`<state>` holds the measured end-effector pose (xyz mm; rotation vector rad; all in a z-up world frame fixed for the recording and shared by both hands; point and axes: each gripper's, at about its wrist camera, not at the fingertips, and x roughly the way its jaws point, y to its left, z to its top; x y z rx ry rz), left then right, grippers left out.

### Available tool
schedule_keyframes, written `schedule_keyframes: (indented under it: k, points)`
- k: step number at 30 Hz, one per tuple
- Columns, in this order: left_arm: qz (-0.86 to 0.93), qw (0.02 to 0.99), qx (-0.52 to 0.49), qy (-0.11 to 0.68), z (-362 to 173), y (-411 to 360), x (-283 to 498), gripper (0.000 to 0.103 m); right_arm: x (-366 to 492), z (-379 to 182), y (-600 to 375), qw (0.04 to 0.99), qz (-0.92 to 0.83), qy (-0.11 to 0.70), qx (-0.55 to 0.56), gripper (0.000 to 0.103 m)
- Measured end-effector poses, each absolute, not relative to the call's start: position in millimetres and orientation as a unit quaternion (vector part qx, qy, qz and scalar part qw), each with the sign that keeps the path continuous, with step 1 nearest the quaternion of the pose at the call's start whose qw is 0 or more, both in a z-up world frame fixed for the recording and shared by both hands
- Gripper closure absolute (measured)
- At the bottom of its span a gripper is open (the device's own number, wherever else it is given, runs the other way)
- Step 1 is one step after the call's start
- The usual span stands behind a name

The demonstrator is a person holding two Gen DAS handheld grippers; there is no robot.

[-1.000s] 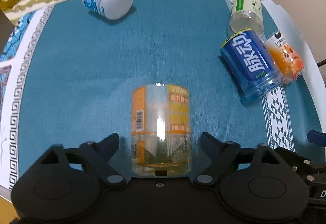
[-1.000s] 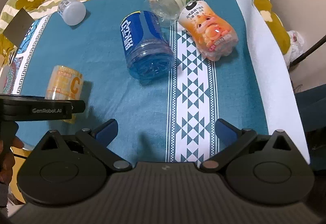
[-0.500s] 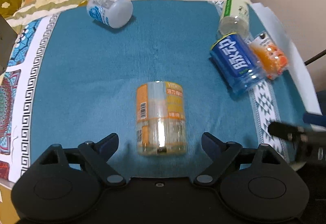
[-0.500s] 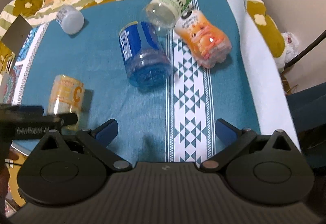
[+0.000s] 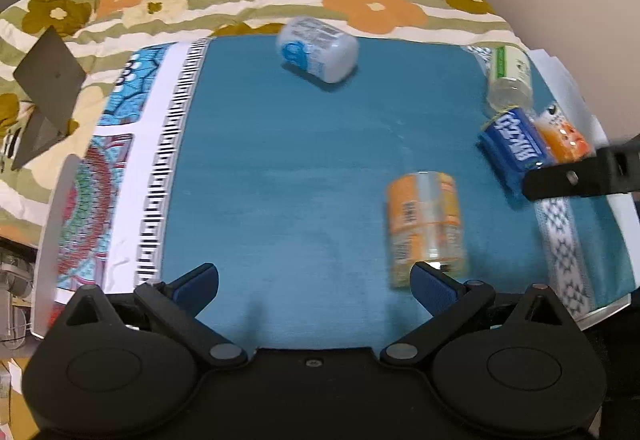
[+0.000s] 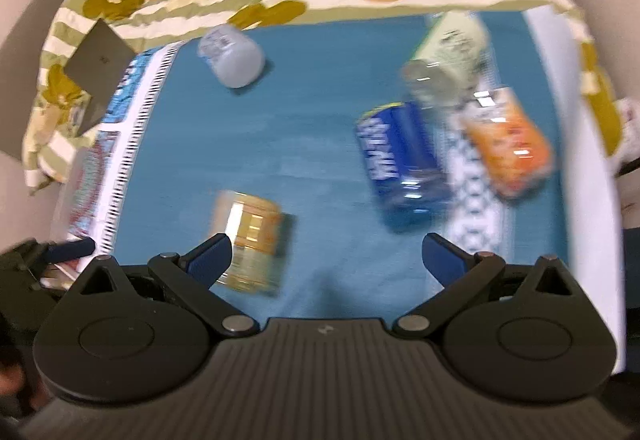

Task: Flip cup upright
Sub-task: 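Close the right tool on the cup while the left tool opens and releases it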

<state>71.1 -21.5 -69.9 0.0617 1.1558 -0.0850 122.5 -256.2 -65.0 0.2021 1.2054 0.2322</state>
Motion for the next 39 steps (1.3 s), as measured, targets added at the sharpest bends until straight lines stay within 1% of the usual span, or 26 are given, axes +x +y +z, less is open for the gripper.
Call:
schedule_keyframes:
  k: [4, 7, 10, 15, 17, 19, 20, 21, 22, 24, 29, 32, 34, 37, 39]
  points:
    - [-0.035, 0.836, 0.031, 0.546, -73.4, -1.7, 71.4, 0.0, 145.7, -81.0, -234.0, 0.788, 0.124, 0.588, 0.134, 0.0]
    - [-0.037, 0.831, 0.008, 0.555, -78.4, 14.8, 73.7, 0.0, 157.2, -96.9, -218.9, 0.771, 0.128, 0.604, 0.156, 0.0]
    - [-0.04, 0.824, -0.021, 0.564, -84.0, 30.1, 76.7, 0.0, 167.5, -114.8, -213.4, 0.752, 0.12, 0.62, 0.188, 0.0]
    - [-0.043, 0.82, -0.023, 0.571, -90.0, 40.7, 81.5, 0.0, 176.3, -135.1, -208.4, 0.727, 0.111, 0.643, 0.211, 0.001]
    - [-0.044, 0.818, -0.025, 0.573, -92.4, 44.7, 83.9, 0.0, 177.2, -138.2, -207.7, 0.724, 0.109, 0.648, 0.211, 0.004]
    - [-0.046, 0.816, -0.027, 0.575, -94.8, 48.5, 87.0, 0.0, 178.4, -141.1, -206.5, 0.721, 0.108, 0.651, 0.211, 0.01]
    - [-0.047, 0.816, -0.028, 0.576, -95.4, 49.7, 87.8, 0.0, 179.0, -142.5, -206.0, 0.718, 0.108, 0.653, 0.213, 0.012]
    - [-0.047, 0.815, -0.029, 0.576, -96.5, 50.9, 88.2, 0.0, 179.9, -144.6, -205.9, 0.716, 0.108, 0.654, 0.216, 0.015]
    - [-0.048, 0.815, -0.03, 0.577, -97.1, 51.9, 89.1, 0.0, 180.8, -145.8, -205.9, 0.714, 0.109, 0.656, 0.22, 0.021]
    - [-0.049, 0.813, -0.031, 0.579, -98.0, 52.8, 90.0, 0.0, 182.1, -148.0, -206.0, 0.71, 0.112, 0.657, 0.227, 0.028]
    - [-0.053, 0.812, -0.038, 0.58, -96.8, 55.5, 91.4, 0.0, 182.4, -147.1, -206.2, 0.713, 0.113, 0.653, 0.23, 0.03]
    - [-0.054, 0.814, -0.038, 0.577, -92.5, 57.2, 92.4, 0.0, 180.1, -139.4, -206.7, 0.723, 0.113, 0.641, 0.231, 0.031]
    - [-0.054, 0.817, -0.038, 0.573, -88.6, 59.0, 92.6, 0.0, 176.7, -125.3, -208.1, 0.741, 0.116, 0.62, 0.231, 0.031]
    - [-0.055, 0.821, -0.047, 0.566, -85.9, 62.6, 93.9, 0.0, 166.9, -96.1, -206.2, 0.8, 0.112, 0.552, 0.208, 0.031]
    - [-0.056, 0.822, -0.052, 0.564, -86.3, 64.3, 96.0, 0.0, 156.3, -83.7, -201.2, 0.848, 0.105, 0.486, 0.183, 0.031]
